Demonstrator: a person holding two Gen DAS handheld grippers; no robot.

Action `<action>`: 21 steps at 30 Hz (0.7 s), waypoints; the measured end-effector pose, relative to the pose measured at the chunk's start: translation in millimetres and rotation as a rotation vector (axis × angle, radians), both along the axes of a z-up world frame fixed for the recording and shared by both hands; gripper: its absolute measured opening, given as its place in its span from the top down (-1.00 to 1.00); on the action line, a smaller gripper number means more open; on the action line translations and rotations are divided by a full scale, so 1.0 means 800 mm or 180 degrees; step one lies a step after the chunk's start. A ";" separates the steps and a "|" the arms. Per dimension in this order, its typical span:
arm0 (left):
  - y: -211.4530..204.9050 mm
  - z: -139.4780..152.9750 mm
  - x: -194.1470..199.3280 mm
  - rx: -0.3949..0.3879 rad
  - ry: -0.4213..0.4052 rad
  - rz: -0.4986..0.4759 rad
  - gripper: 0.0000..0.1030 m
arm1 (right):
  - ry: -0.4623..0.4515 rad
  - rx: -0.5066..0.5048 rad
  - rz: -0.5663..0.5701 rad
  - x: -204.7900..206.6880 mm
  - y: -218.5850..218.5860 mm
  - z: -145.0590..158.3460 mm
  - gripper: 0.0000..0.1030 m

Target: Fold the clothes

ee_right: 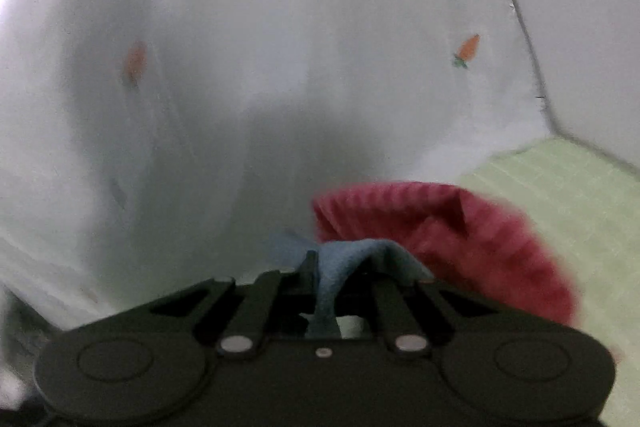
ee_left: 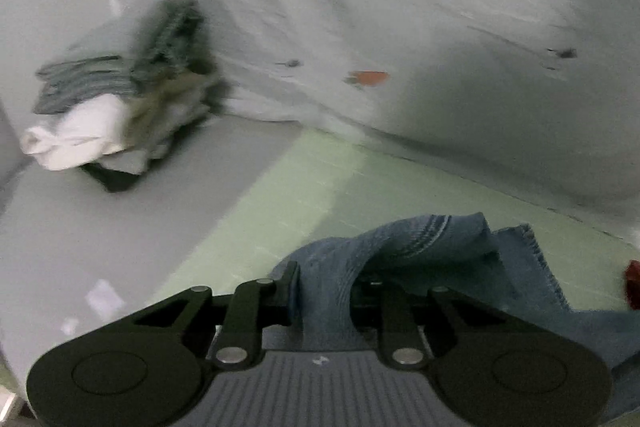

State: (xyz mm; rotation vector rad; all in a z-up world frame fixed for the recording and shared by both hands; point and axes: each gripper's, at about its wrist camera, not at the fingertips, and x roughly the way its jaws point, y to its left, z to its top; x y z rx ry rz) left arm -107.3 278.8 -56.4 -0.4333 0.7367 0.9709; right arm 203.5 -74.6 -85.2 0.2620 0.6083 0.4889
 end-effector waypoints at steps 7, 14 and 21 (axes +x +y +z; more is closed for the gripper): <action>0.002 -0.027 -0.016 -0.0057 0.0147 -0.0054 0.56 | 0.0824 -0.0373 0.0055 -0.005 0.020 -0.102 0.89; -0.019 -0.039 0.022 -0.0114 0.0254 -0.0135 0.57 | 0.0447 -0.0736 -0.0092 0.032 0.015 -0.114 0.90; -0.044 -0.033 0.076 -0.0333 -0.0034 -0.0352 0.57 | -0.0608 -0.0894 -0.0664 0.122 -0.059 0.011 0.90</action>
